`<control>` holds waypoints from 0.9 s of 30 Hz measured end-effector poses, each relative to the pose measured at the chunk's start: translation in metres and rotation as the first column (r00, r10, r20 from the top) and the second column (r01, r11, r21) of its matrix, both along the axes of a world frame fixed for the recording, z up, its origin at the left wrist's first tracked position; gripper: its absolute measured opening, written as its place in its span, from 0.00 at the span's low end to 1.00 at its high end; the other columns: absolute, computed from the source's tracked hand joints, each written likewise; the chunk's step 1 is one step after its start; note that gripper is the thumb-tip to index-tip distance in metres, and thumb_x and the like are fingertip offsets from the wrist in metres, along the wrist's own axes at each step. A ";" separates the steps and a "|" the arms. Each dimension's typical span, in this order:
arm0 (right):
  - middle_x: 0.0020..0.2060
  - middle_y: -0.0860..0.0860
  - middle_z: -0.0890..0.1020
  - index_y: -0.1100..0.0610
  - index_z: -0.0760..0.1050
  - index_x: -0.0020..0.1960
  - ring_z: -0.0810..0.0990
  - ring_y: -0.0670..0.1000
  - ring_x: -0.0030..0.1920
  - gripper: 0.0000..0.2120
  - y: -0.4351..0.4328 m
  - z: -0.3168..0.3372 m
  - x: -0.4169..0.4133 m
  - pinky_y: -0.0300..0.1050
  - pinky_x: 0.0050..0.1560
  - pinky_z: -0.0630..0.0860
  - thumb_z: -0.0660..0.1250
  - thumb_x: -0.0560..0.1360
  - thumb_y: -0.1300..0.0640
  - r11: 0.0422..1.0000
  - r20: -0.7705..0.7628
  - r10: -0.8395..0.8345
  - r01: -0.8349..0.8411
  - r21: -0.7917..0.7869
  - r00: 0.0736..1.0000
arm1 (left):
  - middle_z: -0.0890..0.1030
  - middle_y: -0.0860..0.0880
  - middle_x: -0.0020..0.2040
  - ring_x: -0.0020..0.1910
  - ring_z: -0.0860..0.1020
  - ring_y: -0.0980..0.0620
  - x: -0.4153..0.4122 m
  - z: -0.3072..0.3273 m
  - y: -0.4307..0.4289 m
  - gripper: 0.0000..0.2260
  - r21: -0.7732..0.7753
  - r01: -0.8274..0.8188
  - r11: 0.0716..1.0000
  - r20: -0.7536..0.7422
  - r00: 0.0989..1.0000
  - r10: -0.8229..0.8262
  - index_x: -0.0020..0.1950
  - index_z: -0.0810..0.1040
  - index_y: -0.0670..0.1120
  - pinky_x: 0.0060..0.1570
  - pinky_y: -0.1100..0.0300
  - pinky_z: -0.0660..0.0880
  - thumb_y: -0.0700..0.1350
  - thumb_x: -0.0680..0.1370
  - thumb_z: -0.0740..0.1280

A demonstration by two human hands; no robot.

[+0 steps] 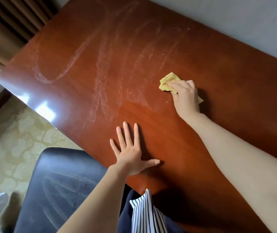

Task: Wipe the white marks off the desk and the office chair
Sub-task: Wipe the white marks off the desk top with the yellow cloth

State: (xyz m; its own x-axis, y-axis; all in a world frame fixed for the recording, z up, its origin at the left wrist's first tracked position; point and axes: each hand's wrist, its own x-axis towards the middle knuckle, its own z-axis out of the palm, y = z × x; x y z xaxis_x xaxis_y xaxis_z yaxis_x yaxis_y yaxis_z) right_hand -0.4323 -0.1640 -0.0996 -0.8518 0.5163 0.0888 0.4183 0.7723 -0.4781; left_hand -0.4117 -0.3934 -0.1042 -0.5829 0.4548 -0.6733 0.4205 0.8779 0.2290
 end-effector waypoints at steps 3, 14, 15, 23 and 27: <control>0.60 0.52 0.79 0.55 0.76 0.64 0.72 0.55 0.56 0.17 -0.029 -0.003 0.003 0.53 0.56 0.72 0.64 0.77 0.64 0.991 -0.005 0.135 -0.135 -0.008 0.991 | 0.12 0.51 0.60 0.58 0.13 0.49 -0.003 0.003 0.001 0.61 0.003 -0.004 1.000 0.036 0.999 0.004 0.65 0.16 0.55 0.53 0.45 0.19 0.81 0.55 0.57; 0.51 0.53 0.83 0.57 0.81 0.57 0.79 0.56 0.51 0.18 -0.077 -0.007 0.084 0.58 0.48 0.78 0.72 0.69 0.68 0.963 -0.091 0.270 -0.270 0.016 0.959 | 0.13 0.51 0.62 0.60 0.14 0.49 -0.001 0.009 0.004 0.67 -0.045 -0.013 0.999 -0.017 1.000 0.013 0.65 0.17 0.57 0.57 0.44 0.22 0.76 0.52 0.68; 0.51 0.53 0.83 0.57 0.81 0.57 0.80 0.56 0.51 0.18 -0.077 -0.006 0.090 0.57 0.48 0.78 0.72 0.69 0.68 0.962 -0.095 0.274 -0.273 0.021 0.957 | 0.14 0.51 0.62 0.60 0.14 0.49 0.000 0.009 0.004 0.67 -0.048 -0.015 0.999 -0.022 1.000 0.014 0.65 0.17 0.57 0.58 0.43 0.22 0.76 0.52 0.68; 0.49 0.55 0.83 0.61 0.82 0.54 0.79 0.59 0.45 0.19 -0.032 -0.001 0.120 0.54 0.47 0.78 0.71 0.66 0.74 0.988 -0.136 0.143 -0.134 0.076 0.980 | 0.12 0.53 0.61 0.58 0.12 0.52 0.001 0.014 0.005 0.68 -0.028 -0.046 0.999 -0.014 0.999 0.046 0.63 0.16 0.58 0.56 0.45 0.21 0.76 0.51 0.68; 0.50 0.57 0.82 0.61 0.81 0.56 0.75 0.61 0.47 0.19 0.013 0.006 0.096 0.54 0.52 0.76 0.67 0.69 0.75 0.998 -0.067 0.044 -0.041 0.046 0.997 | 0.13 0.52 0.61 0.58 0.13 0.51 0.001 0.014 0.005 0.68 -0.021 -0.046 0.999 -0.009 0.999 0.046 0.63 0.15 0.58 0.56 0.45 0.21 0.76 0.51 0.69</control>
State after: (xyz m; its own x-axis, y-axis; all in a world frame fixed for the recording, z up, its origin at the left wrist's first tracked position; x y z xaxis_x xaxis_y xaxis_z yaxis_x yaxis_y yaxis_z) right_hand -0.3359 -0.1506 -0.0933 -0.8641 0.4740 0.1694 0.3523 0.8099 -0.4689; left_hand -0.4108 -0.3888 -0.0906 -0.6084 0.4134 -0.6774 0.3816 0.9009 0.2070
